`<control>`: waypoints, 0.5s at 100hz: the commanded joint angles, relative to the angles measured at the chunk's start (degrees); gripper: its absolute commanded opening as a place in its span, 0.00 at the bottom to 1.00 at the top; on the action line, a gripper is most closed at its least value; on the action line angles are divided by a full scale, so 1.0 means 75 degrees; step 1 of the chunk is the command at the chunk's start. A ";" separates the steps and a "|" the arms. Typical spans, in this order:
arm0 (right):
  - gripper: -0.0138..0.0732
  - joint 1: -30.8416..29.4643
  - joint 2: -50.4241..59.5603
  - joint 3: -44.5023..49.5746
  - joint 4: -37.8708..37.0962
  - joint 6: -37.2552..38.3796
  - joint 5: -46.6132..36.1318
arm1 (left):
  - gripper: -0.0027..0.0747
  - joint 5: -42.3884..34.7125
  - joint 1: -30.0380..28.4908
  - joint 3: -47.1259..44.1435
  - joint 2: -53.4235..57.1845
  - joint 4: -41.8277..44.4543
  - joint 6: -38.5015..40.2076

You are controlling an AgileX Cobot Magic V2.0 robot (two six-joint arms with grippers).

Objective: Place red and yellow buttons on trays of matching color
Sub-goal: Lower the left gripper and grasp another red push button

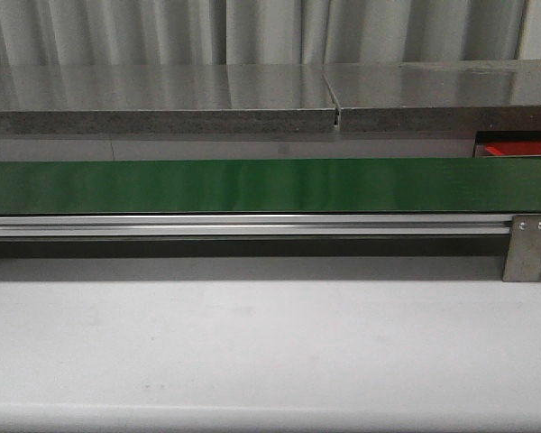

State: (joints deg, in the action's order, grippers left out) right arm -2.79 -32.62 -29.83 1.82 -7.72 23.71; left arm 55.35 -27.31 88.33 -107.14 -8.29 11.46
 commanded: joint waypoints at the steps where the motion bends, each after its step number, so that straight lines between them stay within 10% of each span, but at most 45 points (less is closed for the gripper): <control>1: 0.05 0.0003 0.0014 -0.0183 -0.0016 -0.0062 -0.0532 | 0.26 0.0030 0.0221 0.0222 0.0710 -0.0141 -0.0259; 50: 0.05 0.0003 0.0014 -0.0183 -0.0016 -0.0062 -0.0548 | 0.27 0.0069 0.1371 0.0235 0.0594 -0.0115 -0.0788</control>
State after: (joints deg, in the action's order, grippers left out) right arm -2.79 -32.62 -29.83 1.82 -7.72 23.71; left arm 57.40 -17.66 88.33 -104.76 -8.53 7.08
